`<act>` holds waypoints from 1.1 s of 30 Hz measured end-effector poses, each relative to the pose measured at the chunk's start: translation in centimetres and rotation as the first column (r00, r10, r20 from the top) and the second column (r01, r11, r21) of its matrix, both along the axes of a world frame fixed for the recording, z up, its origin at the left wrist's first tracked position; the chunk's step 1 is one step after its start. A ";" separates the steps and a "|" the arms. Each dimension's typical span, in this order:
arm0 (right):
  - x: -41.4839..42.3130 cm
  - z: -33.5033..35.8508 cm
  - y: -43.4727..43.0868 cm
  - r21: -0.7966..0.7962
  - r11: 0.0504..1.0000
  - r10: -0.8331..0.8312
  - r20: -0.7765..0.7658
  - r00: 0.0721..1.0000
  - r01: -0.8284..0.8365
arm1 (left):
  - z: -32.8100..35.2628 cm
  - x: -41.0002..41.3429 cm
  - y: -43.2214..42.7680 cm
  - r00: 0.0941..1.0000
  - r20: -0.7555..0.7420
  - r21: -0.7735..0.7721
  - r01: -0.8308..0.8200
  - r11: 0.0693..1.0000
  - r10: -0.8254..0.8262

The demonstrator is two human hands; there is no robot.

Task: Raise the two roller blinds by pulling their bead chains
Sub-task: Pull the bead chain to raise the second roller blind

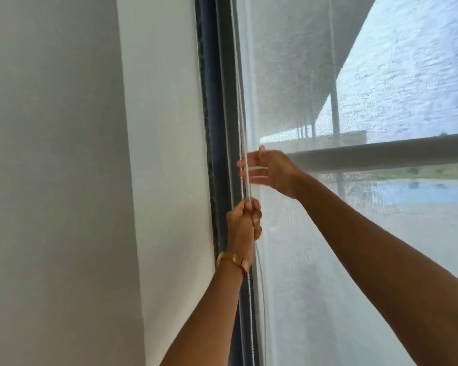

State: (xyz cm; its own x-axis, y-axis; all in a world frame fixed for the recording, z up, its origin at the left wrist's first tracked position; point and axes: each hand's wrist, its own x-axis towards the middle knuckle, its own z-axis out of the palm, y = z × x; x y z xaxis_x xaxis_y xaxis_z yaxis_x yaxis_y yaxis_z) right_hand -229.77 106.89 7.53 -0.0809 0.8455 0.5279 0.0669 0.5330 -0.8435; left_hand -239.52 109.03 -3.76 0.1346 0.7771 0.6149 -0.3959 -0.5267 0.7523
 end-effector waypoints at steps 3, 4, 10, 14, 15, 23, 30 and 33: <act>-1.7 3.1 0.2 -0.013 0.993 0.114 -0.119 0.986 -0.117 | -5.3 -0.4 1.4 0.998 -0.049 -0.075 -0.034 0.997 0.030; -2.3 3.7 0.2 -0.016 0.995 0.098 -0.122 0.988 -0.101 | -7.0 -0.6 1.7 0.998 -0.063 -0.106 -0.033 0.994 0.026; -4.6 -1.0 1.7 0.209 0.951 -0.227 -0.020 0.974 0.226 | -13.9 -2.2 2.4 0.972 -0.233 -0.223 -0.061 0.973 0.007; -4.3 -3.9 2.9 0.349 0.860 -0.404 0.020 0.915 0.372 | -14.2 -2.2 2.4 0.974 -0.224 -0.348 -0.088 0.933 0.009; -4.4 -4.6 3.1 0.361 0.849 -0.419 0.015 0.908 0.386 | -13.7 -2.1 2.5 0.981 -0.194 -0.368 -0.075 0.927 0.002; -3.4 -13.9 3.9 0.252 0.875 -0.432 0.023 0.901 0.413 | 0.8 -2.7 1.9 0.978 -0.092 -0.060 -0.193 0.979 0.187; -2.2 -22.6 3.3 0.052 0.920 -0.390 0.015 0.921 0.389 | 10.9 -1.0 1.6 0.969 -0.170 0.147 -0.156 0.977 0.180; -2.2 -25.8 2.7 -0.009 0.930 -0.366 -0.008 0.930 0.366 | 13.5 0.5 1.2 0.975 -0.208 0.115 -0.056 0.992 0.079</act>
